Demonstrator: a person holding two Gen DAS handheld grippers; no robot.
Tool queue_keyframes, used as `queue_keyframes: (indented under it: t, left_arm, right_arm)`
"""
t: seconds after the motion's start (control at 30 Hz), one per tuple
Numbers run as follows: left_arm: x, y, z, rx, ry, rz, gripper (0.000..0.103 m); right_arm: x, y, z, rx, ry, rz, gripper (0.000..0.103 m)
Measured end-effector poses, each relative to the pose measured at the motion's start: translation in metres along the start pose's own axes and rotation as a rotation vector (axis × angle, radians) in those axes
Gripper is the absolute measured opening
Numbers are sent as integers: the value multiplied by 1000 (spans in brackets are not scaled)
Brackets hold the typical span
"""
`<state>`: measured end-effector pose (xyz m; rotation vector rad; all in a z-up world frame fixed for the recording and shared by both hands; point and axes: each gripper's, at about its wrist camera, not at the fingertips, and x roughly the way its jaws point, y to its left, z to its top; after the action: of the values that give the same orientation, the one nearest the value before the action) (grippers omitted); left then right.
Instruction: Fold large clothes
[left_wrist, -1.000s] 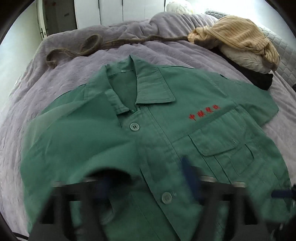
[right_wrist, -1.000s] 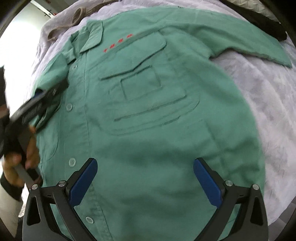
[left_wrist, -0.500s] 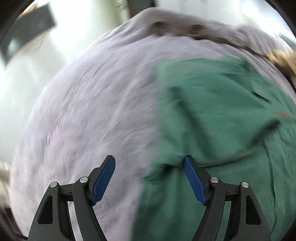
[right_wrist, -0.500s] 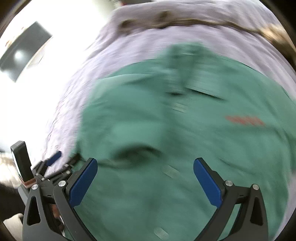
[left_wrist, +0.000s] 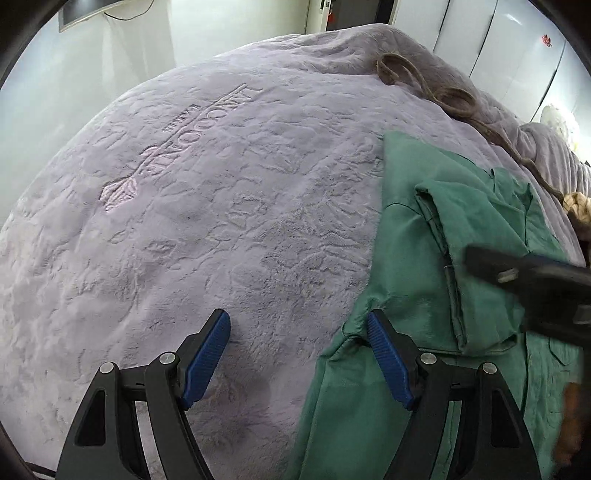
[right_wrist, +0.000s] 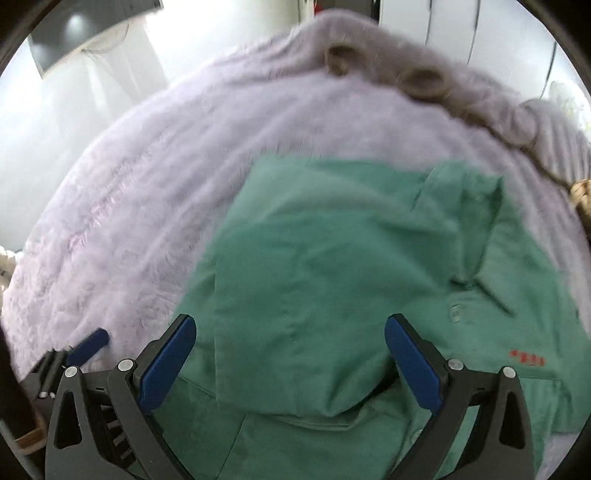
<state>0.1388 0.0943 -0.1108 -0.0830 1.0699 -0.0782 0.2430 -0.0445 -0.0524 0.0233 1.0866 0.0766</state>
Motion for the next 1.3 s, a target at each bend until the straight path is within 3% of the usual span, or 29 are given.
queue_keyframes:
  t: [0.1, 0.13, 0.2, 0.27, 0.3, 0.4, 0.6, 0.7, 0.73, 0.77, 0.83, 0.9, 1.0, 1.07, 1.17, 1.3]
  left_arm:
    - [3, 0, -3, 18, 7, 18, 77]
    - [2, -1, -3, 18, 7, 23, 77]
    - [2, -1, -4, 11, 7, 33, 77]
    - [2, -2, -5, 3, 10, 39, 77]
    - [4, -3, -6, 6, 16, 42, 77]
    - [7, -6, -5, 28, 8, 51, 77]
    - [11, -8, -2, 48, 11, 56, 78]
    - [14, -10, 1, 59, 9, 81, 87]
    - [16, -9, 3, 58, 18, 74, 87]
    - [15, -9, 6, 56, 28, 67, 87]
    - [9, -7, 14, 71, 41, 47, 87]
    - [1, -6, 29, 92, 28, 9, 87]
    - [4, -14, 65, 172, 32, -73, 87]
    - [20, -24, 91, 220, 75, -127, 87]
    - [56, -45, 131, 252, 122, -186, 87]
    - [96, -73, 155, 246, 240, -278, 87]
  right_arm:
    - [26, 7, 1, -14, 87, 42, 102]
    - [38, 8, 0, -21, 109, 30, 96]
    - [57, 1, -6, -9, 155, -5, 72]
    - [46, -19, -6, 75, 126, 72, 55]
    - [36, -28, -5, 96, 109, 79, 20]
    - [0, -79, -2, 172, 12, 101, 21]
    - [-52, -234, -38, 481, -61, -22, 21]
    - [-45, -313, -85, 752, -17, 8, 31]
    - [-45, -326, -102, 821, 4, 9, 48]
    - [-51, -332, -122, 876, -5, 28, 55]
    - [-60, -326, -146, 909, -32, 103, 65]
    - [-62, -304, -156, 918, -38, 280, 65]
    - [-44, -243, -155, 900, -9, 533, 65]
    - [-23, -182, -146, 882, 32, 689, 65]
    - [13, -111, -123, 861, 69, 798, 65]
    - [53, -60, -108, 922, 90, 858, 65]
